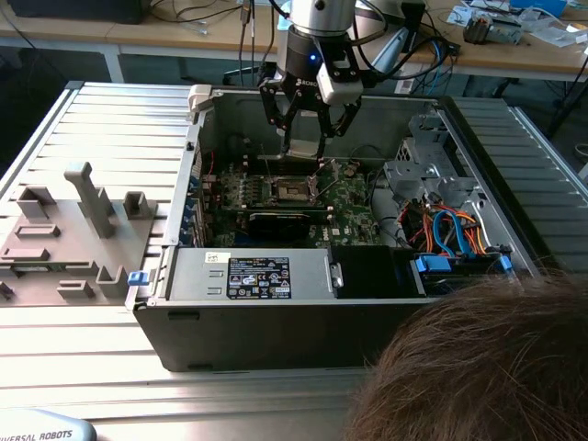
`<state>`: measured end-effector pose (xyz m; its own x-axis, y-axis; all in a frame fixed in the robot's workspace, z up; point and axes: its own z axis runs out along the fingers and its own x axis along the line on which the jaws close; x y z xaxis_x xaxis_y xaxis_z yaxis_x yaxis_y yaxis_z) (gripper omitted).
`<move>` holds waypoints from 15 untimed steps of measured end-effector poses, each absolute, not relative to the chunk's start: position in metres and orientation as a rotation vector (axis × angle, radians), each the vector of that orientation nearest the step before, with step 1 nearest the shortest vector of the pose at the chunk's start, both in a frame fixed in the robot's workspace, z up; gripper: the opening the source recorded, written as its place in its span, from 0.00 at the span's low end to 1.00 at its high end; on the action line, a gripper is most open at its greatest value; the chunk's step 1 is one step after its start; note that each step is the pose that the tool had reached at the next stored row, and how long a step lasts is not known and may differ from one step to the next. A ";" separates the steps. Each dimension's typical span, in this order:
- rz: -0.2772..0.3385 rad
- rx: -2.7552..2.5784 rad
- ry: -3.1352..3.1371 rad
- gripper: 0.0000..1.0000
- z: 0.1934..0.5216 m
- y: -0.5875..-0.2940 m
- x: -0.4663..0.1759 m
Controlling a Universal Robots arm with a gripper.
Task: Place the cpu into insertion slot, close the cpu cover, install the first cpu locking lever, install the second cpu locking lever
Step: 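Place the cpu into insertion slot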
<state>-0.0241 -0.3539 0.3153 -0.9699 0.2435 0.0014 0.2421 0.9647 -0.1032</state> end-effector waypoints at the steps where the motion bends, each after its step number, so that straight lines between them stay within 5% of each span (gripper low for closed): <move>1: 0.161 -0.385 -3.100 0.55 0.315 -0.354 -0.024; 15: 0.172 -0.409 -3.096 0.55 0.315 -0.354 -0.024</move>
